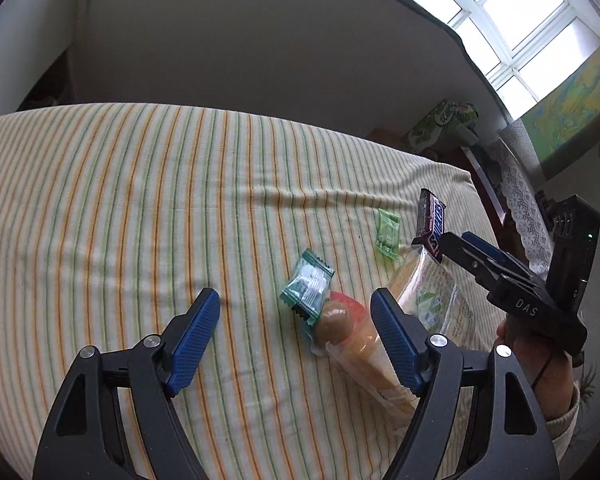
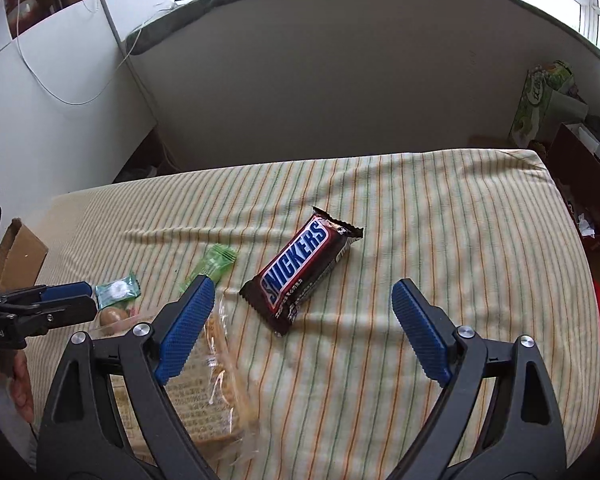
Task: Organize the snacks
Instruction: 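Close the left tool on the green-wrapped candy while the right tool closes on the Snickers bar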
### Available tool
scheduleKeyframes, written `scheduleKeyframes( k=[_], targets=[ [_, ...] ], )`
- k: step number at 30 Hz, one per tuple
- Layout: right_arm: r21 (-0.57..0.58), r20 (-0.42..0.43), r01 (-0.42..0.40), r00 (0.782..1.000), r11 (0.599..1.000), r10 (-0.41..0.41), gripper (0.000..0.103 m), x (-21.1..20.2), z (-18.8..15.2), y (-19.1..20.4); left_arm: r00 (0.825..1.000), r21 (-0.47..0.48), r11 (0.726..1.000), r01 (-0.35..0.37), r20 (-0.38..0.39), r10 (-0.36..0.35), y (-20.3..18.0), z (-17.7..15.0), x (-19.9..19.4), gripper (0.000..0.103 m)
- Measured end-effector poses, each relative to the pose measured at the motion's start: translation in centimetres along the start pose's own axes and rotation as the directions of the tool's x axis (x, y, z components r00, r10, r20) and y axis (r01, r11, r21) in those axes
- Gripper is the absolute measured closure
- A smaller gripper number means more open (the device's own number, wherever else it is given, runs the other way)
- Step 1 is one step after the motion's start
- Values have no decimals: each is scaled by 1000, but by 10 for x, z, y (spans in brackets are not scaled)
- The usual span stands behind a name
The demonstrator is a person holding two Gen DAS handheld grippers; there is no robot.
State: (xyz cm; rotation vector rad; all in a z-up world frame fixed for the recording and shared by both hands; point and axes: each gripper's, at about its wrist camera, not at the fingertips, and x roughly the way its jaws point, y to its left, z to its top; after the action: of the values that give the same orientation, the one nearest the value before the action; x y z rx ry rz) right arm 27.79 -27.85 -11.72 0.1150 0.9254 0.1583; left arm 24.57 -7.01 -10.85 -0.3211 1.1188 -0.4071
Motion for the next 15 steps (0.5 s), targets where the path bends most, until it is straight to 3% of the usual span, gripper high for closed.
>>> scheduleKeyframes(
  k=[5, 7, 10, 11, 15],
  targets=[
    [19, -26, -20, 999, 1000, 20, 12, 19, 4, -4, 1000, 60, 998, -25, 7, 25, -6, 6, 7, 37],
    [6, -24, -7, 1000, 1000, 7, 21, 22, 4, -2, 999, 99, 994, -50, 13, 49, -12, 5, 10, 48],
    [-9, -13, 1, 1000, 1000, -1, 45, 21, 4, 0, 995, 175, 980, -95, 32, 90, -22, 1, 14, 60],
    [-11, -13, -6, 1000, 1000, 6, 58, 21, 4, -1, 994, 204, 973, -111, 40, 105, -26, -1, 16, 60],
    [-44, -13, 1, 1000, 999, -2, 68, 14, -3, -3, 990, 295, 945, -138, 53, 128, -35, -9, 18, 63]
  ],
)
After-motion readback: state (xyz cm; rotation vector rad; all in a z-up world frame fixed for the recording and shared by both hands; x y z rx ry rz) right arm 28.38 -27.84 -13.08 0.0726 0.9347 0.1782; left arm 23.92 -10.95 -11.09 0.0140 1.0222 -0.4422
